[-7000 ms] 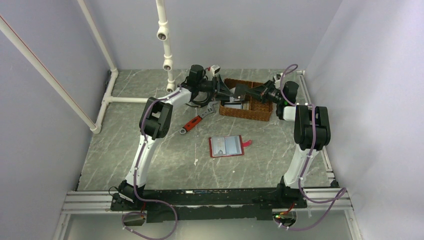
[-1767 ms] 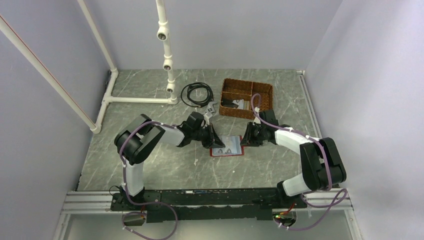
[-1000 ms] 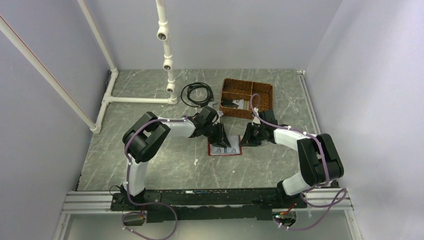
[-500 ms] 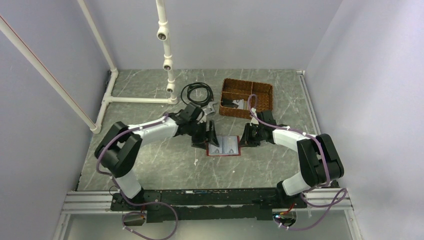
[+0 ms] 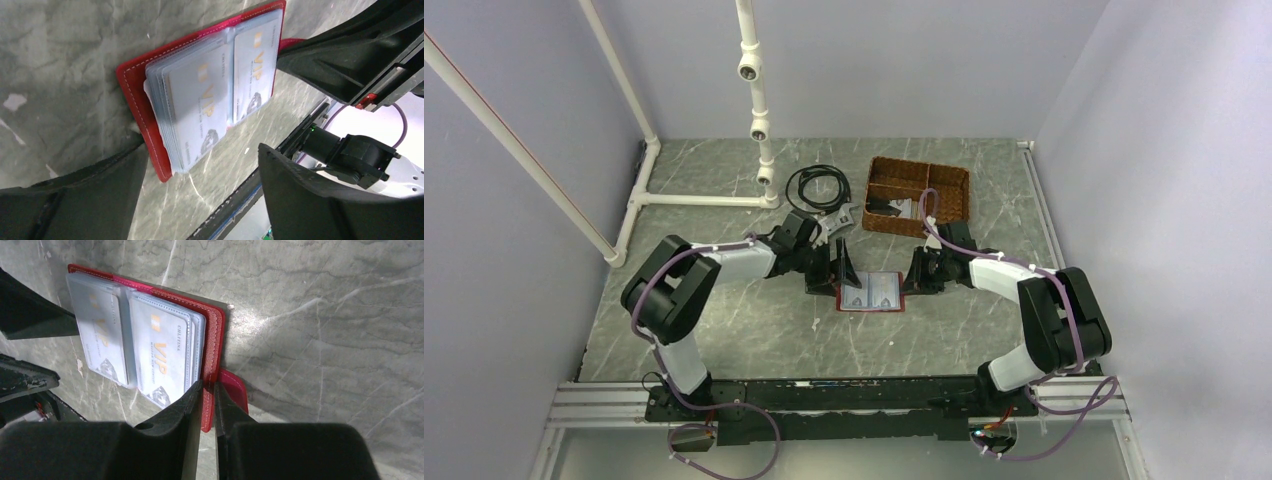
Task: Put the credit cards into the card holder
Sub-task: Close the card holder at the center of the board.
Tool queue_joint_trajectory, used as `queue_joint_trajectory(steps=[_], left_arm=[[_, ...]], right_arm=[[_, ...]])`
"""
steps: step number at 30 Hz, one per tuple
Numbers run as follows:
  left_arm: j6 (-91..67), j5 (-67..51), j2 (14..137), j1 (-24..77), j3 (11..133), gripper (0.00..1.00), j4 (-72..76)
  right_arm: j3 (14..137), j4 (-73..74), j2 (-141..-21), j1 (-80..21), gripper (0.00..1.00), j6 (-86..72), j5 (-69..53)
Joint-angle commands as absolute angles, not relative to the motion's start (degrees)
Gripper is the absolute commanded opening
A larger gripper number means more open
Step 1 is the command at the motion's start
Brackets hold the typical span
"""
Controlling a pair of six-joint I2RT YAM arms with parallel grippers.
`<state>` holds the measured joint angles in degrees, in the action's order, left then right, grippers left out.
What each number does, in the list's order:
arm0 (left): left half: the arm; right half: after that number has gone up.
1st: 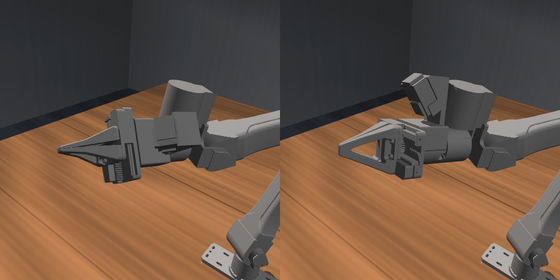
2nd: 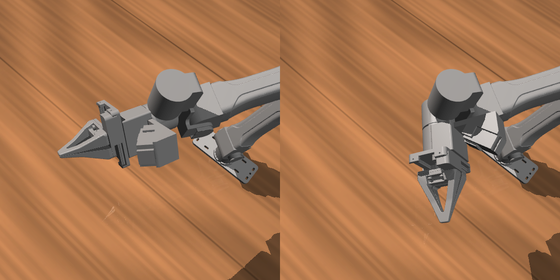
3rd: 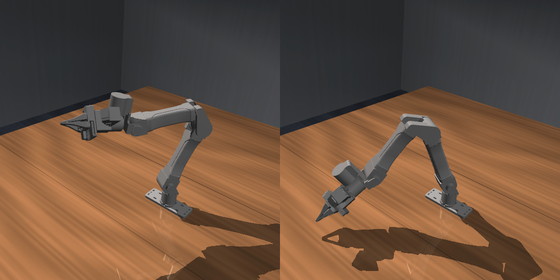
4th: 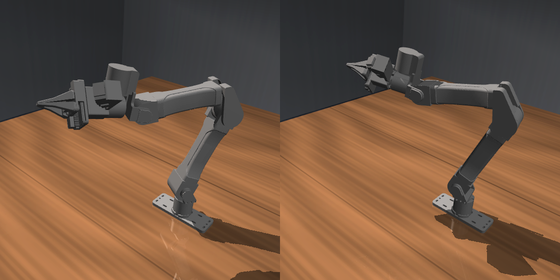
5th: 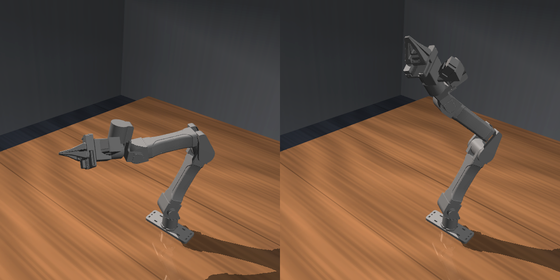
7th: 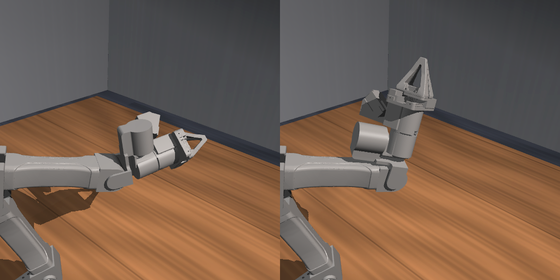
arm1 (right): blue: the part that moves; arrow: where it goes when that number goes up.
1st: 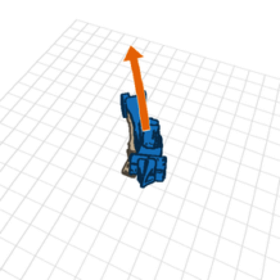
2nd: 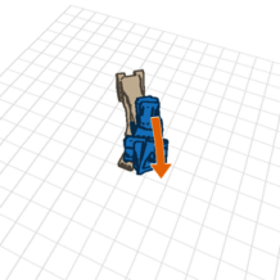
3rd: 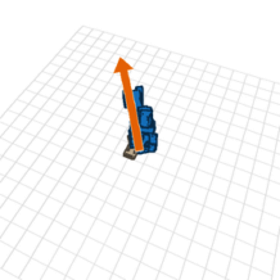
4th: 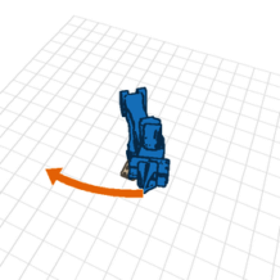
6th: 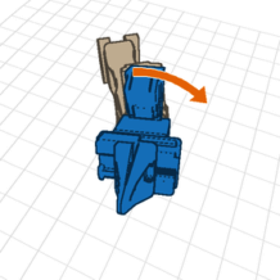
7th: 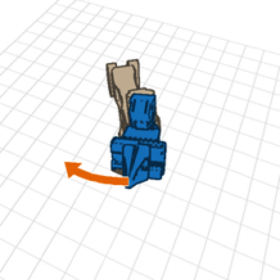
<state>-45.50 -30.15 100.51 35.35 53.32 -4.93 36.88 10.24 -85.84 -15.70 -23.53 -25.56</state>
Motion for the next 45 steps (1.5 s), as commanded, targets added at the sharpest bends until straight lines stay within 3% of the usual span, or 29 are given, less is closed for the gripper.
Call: queue_joint_trajectory(steps=[1, 10, 20, 25, 27, 30, 34, 45], left_arm=[[-48.61, -34.88, 100.3, 35.58, 51.22, 0.81, 7.49], [-49.18, -34.74, 93.18, 38.56, 53.73, 0.78, 9.24], [-53.95, -40.28, 107.46, 42.77, 61.03, 0.77, 19.74], [-53.42, -40.09, 111.86, 43.12, 62.88, 0.75, 18.03], [-52.99, -40.04, 113.14, 43.13, 63.37, 0.69, 16.55], [-51.29, -38.9, 113.68, 43.09, 64.41, 0.51, 12.35], [-49.58, -36.53, 114.03, 43.15, 65.3, 0.34, 7.06], [-48.02, -35.39, 117.6, 43.26, 68.88, 0.02, 0.09]], right_arm=[[37.25, 8.92, -86.04, -16.03, 0.17, -23.09, -27.75], [37.37, 10.84, -81.6, -16.08, 0.21, -24.81, -25.76], [38.54, 21.53, -68.41, -8.51, 0.49, -25.58, -15.27], [38.91, 21.17, -70.01, -6.94, 0.5, -22.8, -22.58], [38.42, 19.72, -71.04, -6.94, 0.47, -22.71, -24.51], [37.83, 17.8, -72.45, -6.98, 0.36, -22.67, -26.21], [37.62, 16.77, -74.75, -7.04, 0.27, -22.83, -27.18], [37.13, 17.75, -76.35, -7.22, 0.19, -22.51, -26.01]])
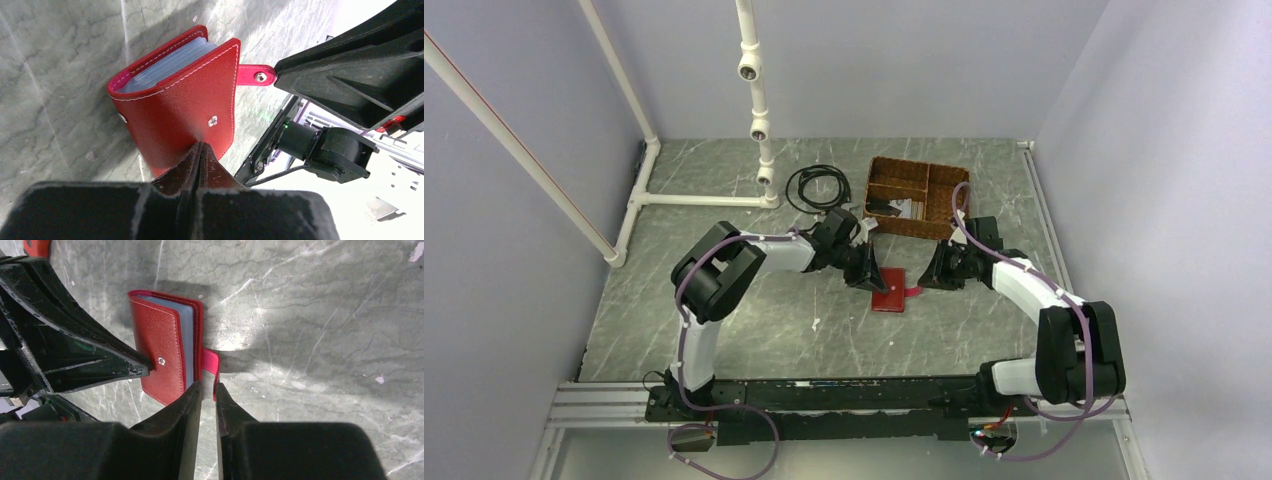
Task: Put the credit cards into the card holder
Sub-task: Close the card holder at the center of the board.
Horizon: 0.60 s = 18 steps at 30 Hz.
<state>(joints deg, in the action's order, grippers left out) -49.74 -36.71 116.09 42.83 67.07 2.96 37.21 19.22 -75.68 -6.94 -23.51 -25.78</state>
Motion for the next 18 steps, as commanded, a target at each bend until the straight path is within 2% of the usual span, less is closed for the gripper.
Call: queue_joint_trajectory(steps=[1, 8, 12, 18], left_arm=[[-47.93, -35.09, 117.74, 43.31, 69.08, 0.0, -1.16], [-47.9, -34.47, 118.39, 43.58, 69.81, 0.0, -2.43], [-47.46, -34.35, 118.67, 43.72, 70.51, 0.0, -3.22], [-47.72, -34.17, 119.6, 44.16, 71.08, 0.0, -3.8]], right_arm=[[37.13, 17.74, -76.64, -7.18, 0.17, -22.5, -25.93], [37.04, 17.91, -77.17, -7.38, 0.15, -22.5, -25.82], [37.03, 17.61, -76.62, -7.44, 0.0, -22.58, -26.08], [37.76, 14.01, -76.4, -9.4, 0.0, -23.05, -32.07]])
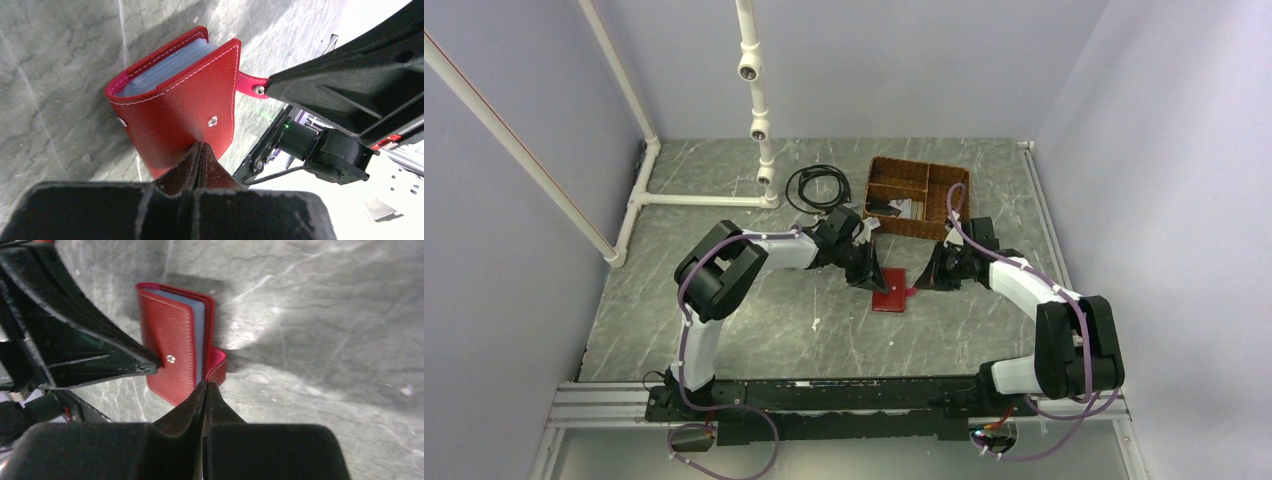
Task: Put the credit cards into the card holder
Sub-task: Close the card holder at the center of the board.
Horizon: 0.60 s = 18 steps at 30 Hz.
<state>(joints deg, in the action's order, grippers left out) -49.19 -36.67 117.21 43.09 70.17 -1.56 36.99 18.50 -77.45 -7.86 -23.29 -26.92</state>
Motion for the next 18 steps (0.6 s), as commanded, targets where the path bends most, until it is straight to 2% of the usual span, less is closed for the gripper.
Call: queue_joint_trajectory(steps=[1, 7, 18], left_arm=[[-47.8, -34.01, 119.68, 44.25, 71.17, 0.0, -3.96], [-48.14, -33.23, 119.94, 44.39, 70.8, 0.0, -3.99], [-47.77, -33.24, 119.93, 44.75, 70.96, 0.0, -4.55]], right_arm=[[37.66, 13.05, -76.33, -9.58, 0.0, -23.74, -33.21], [38.51, 10.53, -80.08, -11.15, 0.0, -25.21, -36.44], [39.98, 8.62, -83.46, -13.58, 0.0, -26.64, -34.96]])
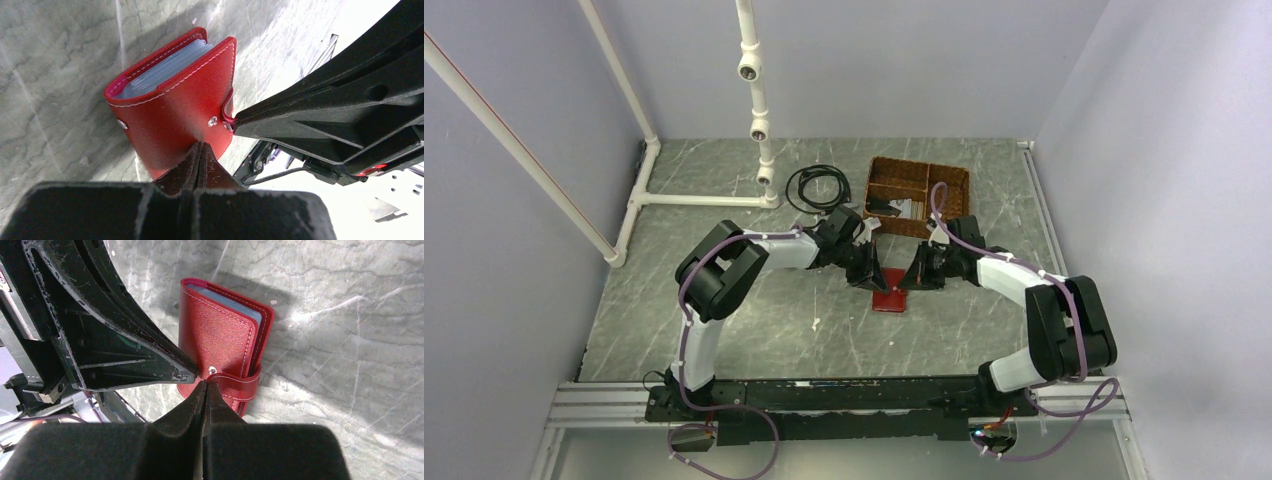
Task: Put the credit cards into the card holder
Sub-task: Close the card holder at the center of the board.
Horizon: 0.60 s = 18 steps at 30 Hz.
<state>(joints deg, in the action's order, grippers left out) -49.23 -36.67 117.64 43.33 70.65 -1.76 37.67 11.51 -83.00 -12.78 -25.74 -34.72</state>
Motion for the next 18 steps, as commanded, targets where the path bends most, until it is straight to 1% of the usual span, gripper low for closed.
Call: queue_joint_trajectory(steps=[1, 13, 18], left_arm=[[-47.73, -33.22, 119.89, 44.81, 71.01, 0.0, -4.57], [-47.27, -33.43, 119.88, 44.78, 71.2, 0.0, -5.15], [-47.1, -33.05, 119.86, 44.74, 71.22, 0.0, -5.45]], right_arm=[[39.93, 8.32, -83.55, -13.61, 0.0, -26.85, -34.83], [41.46, 9.26, -86.08, -15.2, 0.0, -26.81, -32.52], [42.52, 11.92, -86.67, -16.83, 0.0, -25.86, -28.52]])
